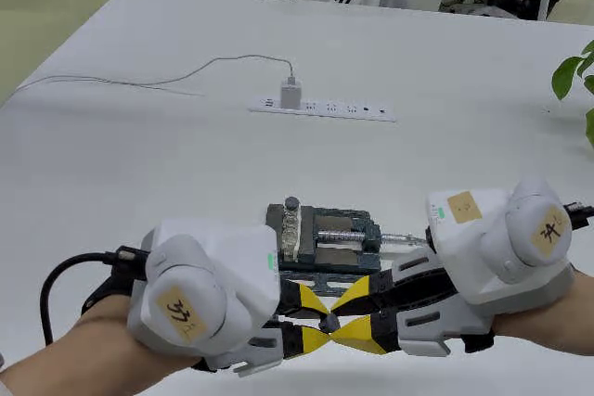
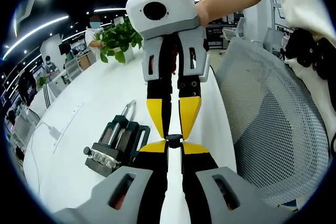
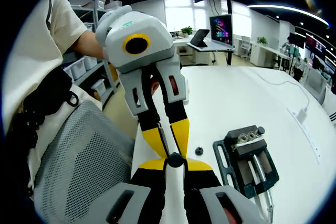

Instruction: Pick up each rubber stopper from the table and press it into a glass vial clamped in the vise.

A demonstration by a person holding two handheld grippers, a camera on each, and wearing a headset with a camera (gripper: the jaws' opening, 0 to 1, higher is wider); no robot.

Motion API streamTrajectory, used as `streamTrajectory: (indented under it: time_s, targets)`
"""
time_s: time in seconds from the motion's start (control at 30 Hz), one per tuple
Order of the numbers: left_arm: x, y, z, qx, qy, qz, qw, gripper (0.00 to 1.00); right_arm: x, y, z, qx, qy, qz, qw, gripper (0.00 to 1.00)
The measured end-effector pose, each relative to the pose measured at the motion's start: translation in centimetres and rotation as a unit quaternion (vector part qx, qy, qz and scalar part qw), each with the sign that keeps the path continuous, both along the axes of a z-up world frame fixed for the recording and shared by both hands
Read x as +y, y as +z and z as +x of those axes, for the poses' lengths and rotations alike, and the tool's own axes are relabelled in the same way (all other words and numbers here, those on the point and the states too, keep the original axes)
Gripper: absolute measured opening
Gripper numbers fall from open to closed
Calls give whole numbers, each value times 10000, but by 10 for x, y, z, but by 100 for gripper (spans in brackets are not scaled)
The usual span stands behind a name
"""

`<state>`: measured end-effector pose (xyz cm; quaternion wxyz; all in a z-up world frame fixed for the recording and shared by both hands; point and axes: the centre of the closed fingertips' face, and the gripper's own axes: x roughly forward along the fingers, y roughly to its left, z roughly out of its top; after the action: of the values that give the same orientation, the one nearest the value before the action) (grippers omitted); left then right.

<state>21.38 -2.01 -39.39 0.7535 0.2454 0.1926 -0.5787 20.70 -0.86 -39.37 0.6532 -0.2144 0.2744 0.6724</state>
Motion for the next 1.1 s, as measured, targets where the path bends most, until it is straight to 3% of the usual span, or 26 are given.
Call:
streamTrajectory:
  time_s: [0.17, 0.5, 0.83, 1.1]
  targets:
    - [1, 2, 0, 86, 38, -71, 9999, 5, 0, 1, -1, -263, 226, -3, 9994, 8]
    - [-1, 1, 1, 183, 35, -64, 9998, 5, -1, 2, 1, -550, 416, -52, 9976, 9]
    - [-1, 0, 0, 338, 117, -126, 9993, 5, -1, 1, 1, -674, 509, -77, 9964, 9]
    - [-1, 0, 0, 343, 126, -130, 9992, 5, -1, 1, 0, -704, 523, -81, 9961, 8]
